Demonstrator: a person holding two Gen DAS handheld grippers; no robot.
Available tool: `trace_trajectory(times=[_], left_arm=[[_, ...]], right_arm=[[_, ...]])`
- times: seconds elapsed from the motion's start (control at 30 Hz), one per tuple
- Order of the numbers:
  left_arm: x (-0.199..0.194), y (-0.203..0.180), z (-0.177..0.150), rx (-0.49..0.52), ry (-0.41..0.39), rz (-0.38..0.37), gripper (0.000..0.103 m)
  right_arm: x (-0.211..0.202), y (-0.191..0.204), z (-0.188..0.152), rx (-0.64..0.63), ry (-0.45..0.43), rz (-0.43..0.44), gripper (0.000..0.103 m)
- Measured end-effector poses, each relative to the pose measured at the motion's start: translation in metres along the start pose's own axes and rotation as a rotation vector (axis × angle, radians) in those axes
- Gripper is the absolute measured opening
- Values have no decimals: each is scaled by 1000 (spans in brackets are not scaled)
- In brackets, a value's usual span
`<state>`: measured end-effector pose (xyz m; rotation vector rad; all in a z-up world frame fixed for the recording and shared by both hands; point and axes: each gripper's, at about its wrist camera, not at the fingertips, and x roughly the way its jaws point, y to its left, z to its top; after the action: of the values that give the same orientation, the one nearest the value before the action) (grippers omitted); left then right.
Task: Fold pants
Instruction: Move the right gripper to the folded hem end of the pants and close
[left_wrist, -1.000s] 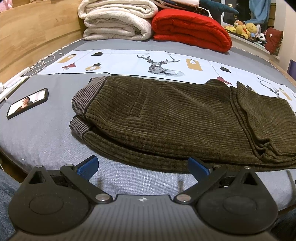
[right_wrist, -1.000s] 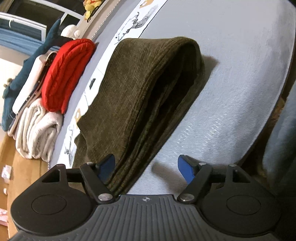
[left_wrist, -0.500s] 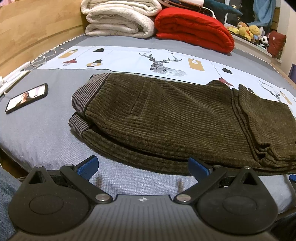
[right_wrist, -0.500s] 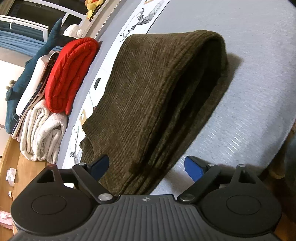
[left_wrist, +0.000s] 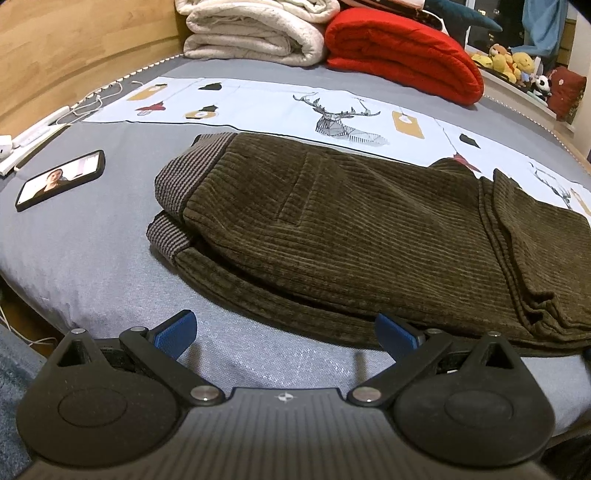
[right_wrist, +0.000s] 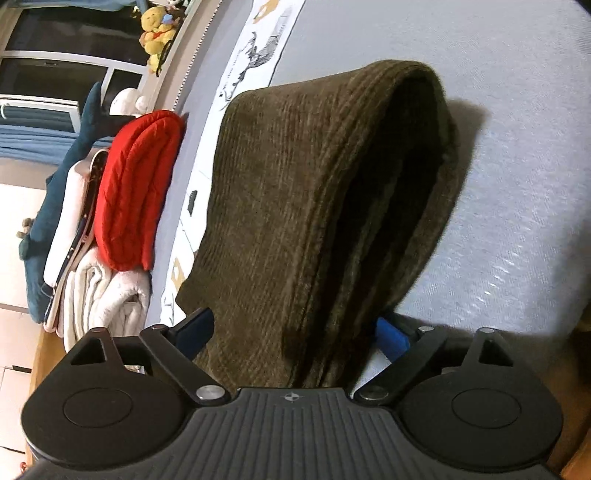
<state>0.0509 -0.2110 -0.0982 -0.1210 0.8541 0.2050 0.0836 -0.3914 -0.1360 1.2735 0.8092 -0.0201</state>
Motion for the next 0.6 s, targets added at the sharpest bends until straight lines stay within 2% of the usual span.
trace_trajectory(times=[0.13, 0.27, 0.43, 0.6], left_arm=[[2, -1, 1, -7, 5, -5, 103], [5, -5, 2, -9, 20, -24, 103], [4, -11, 1, 6, 7, -16, 103], [9, -11, -1, 18, 10, 17, 103]], right_arm=[[-19, -1, -1, -62, -44, -44, 91], [-36, -6, 10, -141, -156, -115, 91], [-30, -15, 25, -141, -174, -83, 92], [-12, -6, 31, -171, -163, -69, 103]])
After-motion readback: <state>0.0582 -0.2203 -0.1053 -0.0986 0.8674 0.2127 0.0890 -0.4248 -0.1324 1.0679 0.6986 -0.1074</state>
